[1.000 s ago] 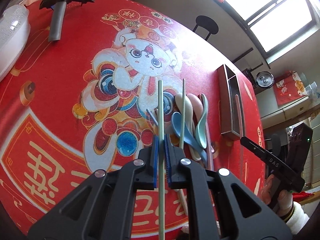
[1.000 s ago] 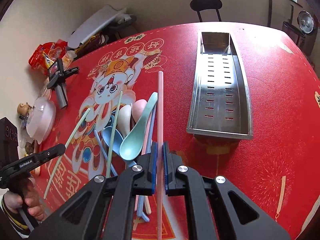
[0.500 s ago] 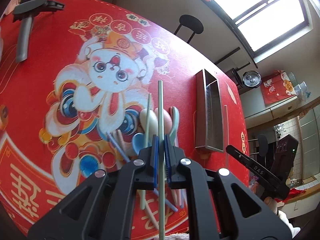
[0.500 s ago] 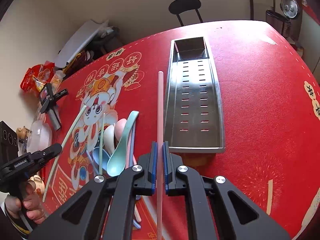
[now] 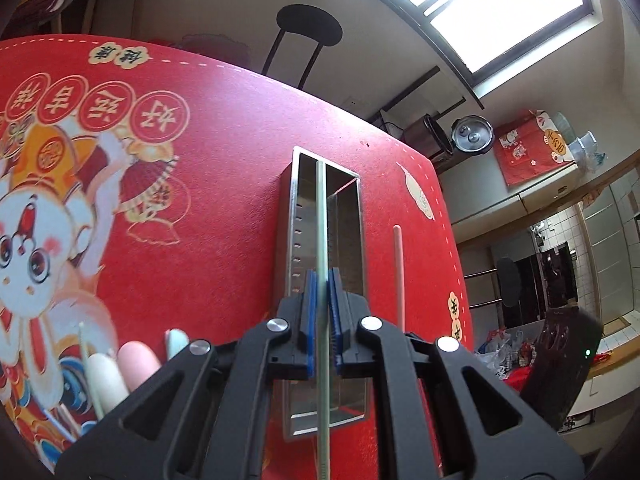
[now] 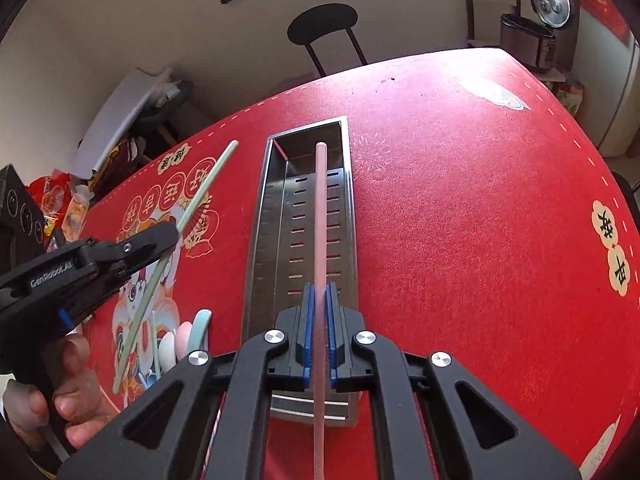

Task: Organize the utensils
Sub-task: 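Carry both chopsticks over the steel tray and lower them inside, then open both tools to release the chopsticks into the steel tray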

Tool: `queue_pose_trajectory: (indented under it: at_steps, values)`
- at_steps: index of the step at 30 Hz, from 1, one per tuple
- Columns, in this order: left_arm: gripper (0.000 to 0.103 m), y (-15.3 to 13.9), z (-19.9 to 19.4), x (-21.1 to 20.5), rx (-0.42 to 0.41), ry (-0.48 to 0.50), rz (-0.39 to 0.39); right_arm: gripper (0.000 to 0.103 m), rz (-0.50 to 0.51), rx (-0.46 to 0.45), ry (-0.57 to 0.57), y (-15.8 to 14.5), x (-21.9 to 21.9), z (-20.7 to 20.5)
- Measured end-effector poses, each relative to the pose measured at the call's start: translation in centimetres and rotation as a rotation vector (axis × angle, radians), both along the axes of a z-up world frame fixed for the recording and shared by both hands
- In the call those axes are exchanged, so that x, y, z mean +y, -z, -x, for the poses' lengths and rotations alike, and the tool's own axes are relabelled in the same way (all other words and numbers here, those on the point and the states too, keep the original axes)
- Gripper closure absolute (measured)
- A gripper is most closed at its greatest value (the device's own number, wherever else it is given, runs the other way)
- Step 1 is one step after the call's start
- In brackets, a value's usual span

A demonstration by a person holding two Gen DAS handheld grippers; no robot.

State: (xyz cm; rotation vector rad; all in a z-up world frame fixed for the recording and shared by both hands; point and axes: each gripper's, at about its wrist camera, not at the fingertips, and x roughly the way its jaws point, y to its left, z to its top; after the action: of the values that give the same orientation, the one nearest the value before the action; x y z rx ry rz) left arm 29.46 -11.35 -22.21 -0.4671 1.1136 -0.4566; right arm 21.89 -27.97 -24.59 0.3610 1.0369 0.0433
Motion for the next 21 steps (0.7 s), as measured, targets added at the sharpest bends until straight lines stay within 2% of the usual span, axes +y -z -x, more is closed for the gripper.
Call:
queue_pose_trajectory:
  at_steps: [6, 15, 18, 21]
  values:
    - [0.093, 2.6, -3.6, -2.7, 0.051, -0.021, -0.005, 0.097, 0.019, 0.037, -0.007, 1.4, 0.2, -3.0]
    - [0.092, 5.3, -5.4, -4.7, 0.101, -0.013, -0.040, 0.097, 0.030, 0.078, -0.003, 3.1, 0.1, -5.2]
    - [0.083, 5.6, -5.7, -5.1, 0.101, 0.000, -0.051, 0.096, 0.026, 0.086, -0.002, 3.3, 0.1, -5.2]
    - [0.079, 5.1, -5.7, -4.6, 0.091, 0.006, -0.062, 0.096, 0.018, 0.085, 0.000, 3.1, 0.3, -5.2]
